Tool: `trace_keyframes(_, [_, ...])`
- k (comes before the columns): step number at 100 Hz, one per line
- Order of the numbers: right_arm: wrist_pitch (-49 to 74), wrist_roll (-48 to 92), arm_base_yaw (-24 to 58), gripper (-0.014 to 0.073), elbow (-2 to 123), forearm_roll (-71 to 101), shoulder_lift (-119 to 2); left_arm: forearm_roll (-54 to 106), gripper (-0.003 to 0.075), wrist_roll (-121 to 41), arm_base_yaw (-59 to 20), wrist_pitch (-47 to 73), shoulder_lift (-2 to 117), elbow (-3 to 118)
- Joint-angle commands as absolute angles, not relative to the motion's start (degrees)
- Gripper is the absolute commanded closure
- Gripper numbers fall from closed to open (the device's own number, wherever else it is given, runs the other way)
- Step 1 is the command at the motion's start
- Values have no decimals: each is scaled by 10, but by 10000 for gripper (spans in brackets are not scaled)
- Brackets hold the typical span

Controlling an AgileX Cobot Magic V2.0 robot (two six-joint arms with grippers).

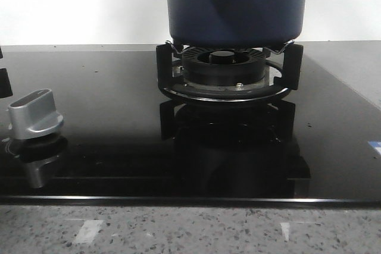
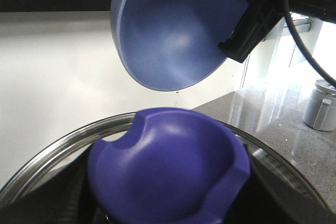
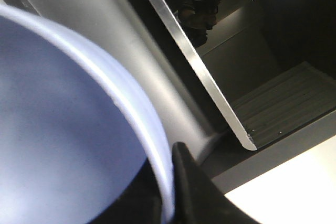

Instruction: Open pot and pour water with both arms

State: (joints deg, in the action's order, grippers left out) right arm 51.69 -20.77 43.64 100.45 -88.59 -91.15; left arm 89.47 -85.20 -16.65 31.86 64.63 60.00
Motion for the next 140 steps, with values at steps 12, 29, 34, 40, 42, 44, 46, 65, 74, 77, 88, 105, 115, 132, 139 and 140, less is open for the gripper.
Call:
trace_keyframes(12, [546,-212,439,639,1011,-909,-889,937,353,-852,-166,320,629,620])
trace_keyframes(29, [569,-212,439,639,965,-893,-889,937,353,-852,-166,320,629,620])
trace_keyframes(34, [575,-212,439,639,952,-879,-889,937,353,-852,-166,320,629,620])
trace_keyframes(40, [582,-212,439,639,938,-869,-889,937,353,-852,-166,320,629,620])
trace_keyframes(42, [584,-212,439,639,937,-867,-889,937,353,-852,-166,320,629,620])
trace_keyframes(44, [586,-212,439,639,934,-864,-889,937,353,-852,-166,321,629,620])
trace_keyframes(46, [586,-212,439,639,934,-861,-889,937,353,-852,-166,321,629,620])
trace_keyframes(65, [608,-266,437,643,948,-857,-875,937,353,-852,-166,323,629,620])
trace_keyframes(74, [606,-294,423,643,972,-804,-849,937,353,-852,-166,328,629,620])
trace_keyframes(77, [605,-294,411,643,986,-755,-840,937,353,-852,-166,329,629,620])
trace_keyframes(88, [612,-294,348,643,1018,-585,-805,937,353,-852,-166,332,629,620])
trace_keyframes(105, [650,-254,164,643,1016,-352,-765,937,353,-852,-166,333,629,620])
trace_keyframes(115, [661,-206,49,643,981,-234,-753,937,353,-852,-166,337,629,620])
trace_keyframes(132, [643,-183,-92,643,838,-107,-735,937,353,-852,-166,340,629,620])
trace_keyframes(139, [628,-183,-120,643,773,-73,-727,937,353,-852,-170,343,629,620])
trace_keyframes(140, [626,-183,-123,643,762,-67,-727,937,353,-852,-170,343,629,620])
